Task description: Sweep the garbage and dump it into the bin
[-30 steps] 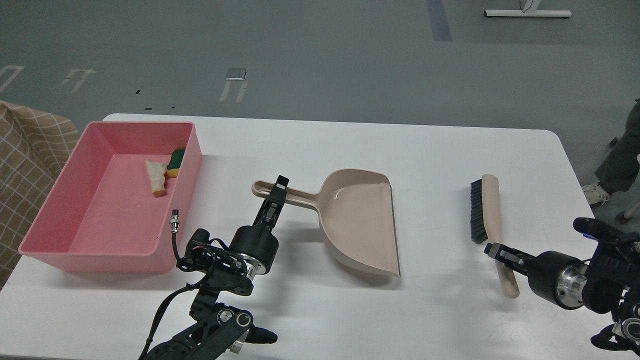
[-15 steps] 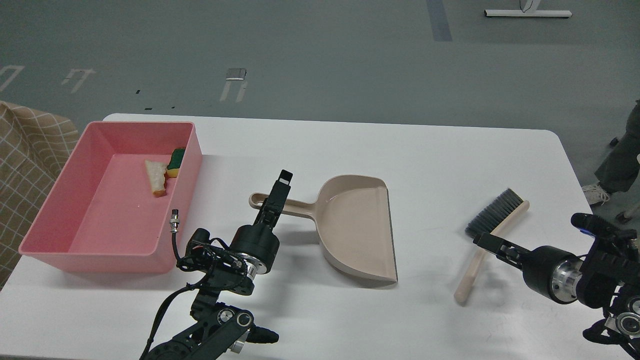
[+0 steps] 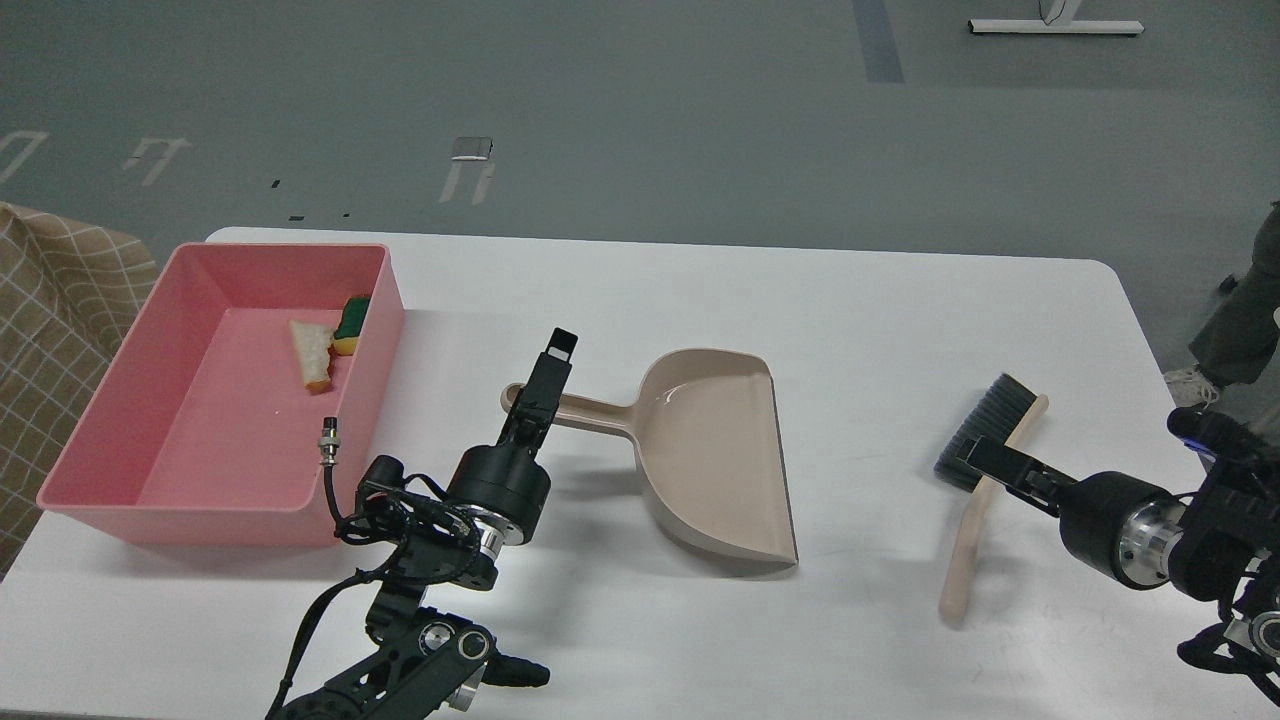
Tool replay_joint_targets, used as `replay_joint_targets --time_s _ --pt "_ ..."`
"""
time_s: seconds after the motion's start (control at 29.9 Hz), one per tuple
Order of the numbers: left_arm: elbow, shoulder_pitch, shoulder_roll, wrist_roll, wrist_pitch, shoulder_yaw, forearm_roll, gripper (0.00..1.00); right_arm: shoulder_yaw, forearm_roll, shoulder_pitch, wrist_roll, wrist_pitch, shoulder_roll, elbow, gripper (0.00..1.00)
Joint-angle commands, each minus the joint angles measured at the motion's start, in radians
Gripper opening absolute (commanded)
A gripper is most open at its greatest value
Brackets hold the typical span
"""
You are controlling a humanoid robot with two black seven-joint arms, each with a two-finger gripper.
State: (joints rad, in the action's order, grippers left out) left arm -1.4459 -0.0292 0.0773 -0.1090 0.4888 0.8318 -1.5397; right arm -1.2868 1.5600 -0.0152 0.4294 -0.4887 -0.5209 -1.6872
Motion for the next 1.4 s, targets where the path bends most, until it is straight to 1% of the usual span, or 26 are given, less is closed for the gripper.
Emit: replay_joint_targets --time_s 0.0,0.2,0.33,0.6,0.84,0.97,1.1,1.3,1.37 --pt "0.002 -0.003 0.007 0.000 0.000 0.000 -0.010 0.98 0.000 0.000 -0.002 0.000 0.000 0.001 0.000 1.00" --pt "0.035 -0.014 0.027 -0.004 0.000 0.000 -0.016 0.98 0.000 0.000 -0.003 0.000 0.000 0.015 0.000 1.00" --pt "0.062 -0.023 0.030 -0.035 0.000 0.000 -0.014 0.98 -0.002 0.000 -0.008 0.000 0.000 0.015 0.000 0.99" --pt "0.088 -0.024 0.032 -0.058 0.000 0.000 -0.016 0.98 -0.002 0.000 -0.008 0.000 0.000 0.015 0.004 0.99" --pt "0.085 -0.014 0.024 -0.058 0.000 -0.002 -0.030 0.98 -0.002 0.000 -0.006 0.000 0.000 0.015 0.006 0.99" --pt "0.084 -0.017 0.036 -0.057 0.000 -0.077 -0.057 0.98 -0.002 0.000 -0.003 0.000 0.000 0.015 0.004 0.99" --pt "0.078 -0.018 0.048 -0.054 0.000 -0.088 -0.057 0.98 -0.002 0.000 -0.002 0.000 0.000 0.013 0.004 0.99" --pt "0.078 -0.015 0.079 -0.040 0.000 -0.089 -0.057 0.98 -0.002 0.002 -0.005 0.000 0.000 0.013 0.006 0.99" --pt "0.078 -0.014 0.093 -0.026 0.000 -0.089 -0.057 0.98 -0.002 0.002 -0.005 0.000 0.000 0.013 0.008 0.99"
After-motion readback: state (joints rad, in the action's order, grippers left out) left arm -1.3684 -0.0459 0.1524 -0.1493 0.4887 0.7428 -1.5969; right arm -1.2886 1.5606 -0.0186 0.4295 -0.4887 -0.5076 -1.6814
